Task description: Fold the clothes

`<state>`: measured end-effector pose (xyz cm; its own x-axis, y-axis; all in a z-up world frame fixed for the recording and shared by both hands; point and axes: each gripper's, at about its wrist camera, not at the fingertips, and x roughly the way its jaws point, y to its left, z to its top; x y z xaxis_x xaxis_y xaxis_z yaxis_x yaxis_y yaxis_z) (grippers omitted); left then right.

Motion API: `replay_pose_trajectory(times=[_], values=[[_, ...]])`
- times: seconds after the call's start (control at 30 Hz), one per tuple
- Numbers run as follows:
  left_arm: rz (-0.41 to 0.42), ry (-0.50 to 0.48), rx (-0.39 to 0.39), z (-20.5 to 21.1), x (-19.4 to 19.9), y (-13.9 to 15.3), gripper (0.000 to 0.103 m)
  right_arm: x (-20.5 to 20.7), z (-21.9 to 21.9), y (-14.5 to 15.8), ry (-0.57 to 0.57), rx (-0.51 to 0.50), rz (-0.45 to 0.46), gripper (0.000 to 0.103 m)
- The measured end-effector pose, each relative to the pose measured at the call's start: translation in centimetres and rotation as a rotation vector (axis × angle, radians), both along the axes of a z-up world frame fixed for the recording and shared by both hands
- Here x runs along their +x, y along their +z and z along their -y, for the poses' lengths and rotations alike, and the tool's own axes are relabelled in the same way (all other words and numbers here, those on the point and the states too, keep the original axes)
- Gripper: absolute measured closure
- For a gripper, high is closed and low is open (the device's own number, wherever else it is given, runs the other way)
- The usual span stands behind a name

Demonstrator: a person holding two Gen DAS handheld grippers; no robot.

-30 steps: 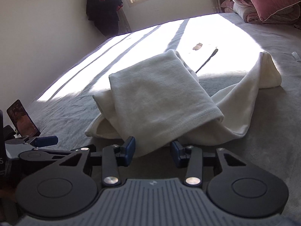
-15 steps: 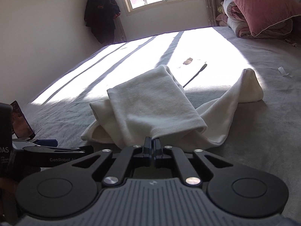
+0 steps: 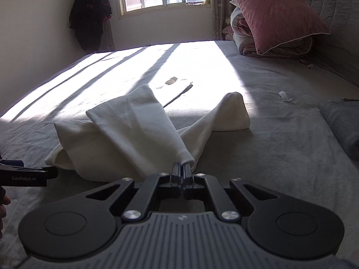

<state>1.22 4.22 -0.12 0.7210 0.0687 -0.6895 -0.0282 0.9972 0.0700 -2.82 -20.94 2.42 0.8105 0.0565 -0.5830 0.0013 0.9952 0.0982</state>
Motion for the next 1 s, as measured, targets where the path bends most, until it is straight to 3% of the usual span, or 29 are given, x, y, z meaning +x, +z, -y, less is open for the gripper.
replay_pose_trajectory(times=[0.07, 0.1, 0.27, 0.33, 0.37, 0.57, 0.7, 0.83, 0.87, 0.9, 1.0], values=[[0.010, 0.005, -0.029, -0.2, 0.0, 0.1, 0.001, 0.0, 0.2, -0.2, 0.001, -0.004, -0.013, 0.100], [0.015, 0.007, -0.044, -0.2, 0.1, 0.2, 0.001, 0.0, 0.2, -0.3, 0.003, -0.004, -0.018, 0.093], [0.079, 0.018, -0.163, -0.8, -0.1, 1.0, 0.005, -0.1, -0.4, 0.1, 0.041, -0.005, 0.005, 0.081], [0.103, 0.023, -0.213, -0.9, 0.0, 1.3, 0.009, -0.4, -0.8, 0.4, 0.057, -0.010, 0.036, 0.040], [0.112, 0.023, -0.232, -1.0, 0.0, 1.5, 0.012, -0.6, -0.9, 0.6, 0.064, -0.010, 0.056, 0.036], [0.094, -0.031, -0.375, -0.6, 0.9, 1.3, 0.035, 0.0, -2.9, 1.1, 0.143, -0.066, 0.118, 0.036], [0.081, -0.051, -0.422, 0.1, 1.6, 0.8, 0.048, 0.9, -4.3, 0.4, 0.192, -0.086, 0.110, 0.039], [0.050, -0.059, -0.454, 0.4, 2.5, 0.4, 0.071, 1.8, -5.0, -0.7, 0.215, -0.093, 0.078, 0.056], [0.035, -0.055, -0.462, 0.4, 2.7, 0.3, 0.082, 2.0, -5.1, -0.9, 0.207, -0.102, 0.074, 0.059], [0.028, -0.056, -0.467, 0.4, 2.8, 0.2, 0.092, 2.2, -5.0, -1.1, 0.197, -0.109, 0.070, 0.067], [0.032, -0.053, -0.482, 0.1, 2.6, 0.3, 0.098, 2.6, -4.1, -1.6, 0.146, -0.087, 0.048, 0.095]])
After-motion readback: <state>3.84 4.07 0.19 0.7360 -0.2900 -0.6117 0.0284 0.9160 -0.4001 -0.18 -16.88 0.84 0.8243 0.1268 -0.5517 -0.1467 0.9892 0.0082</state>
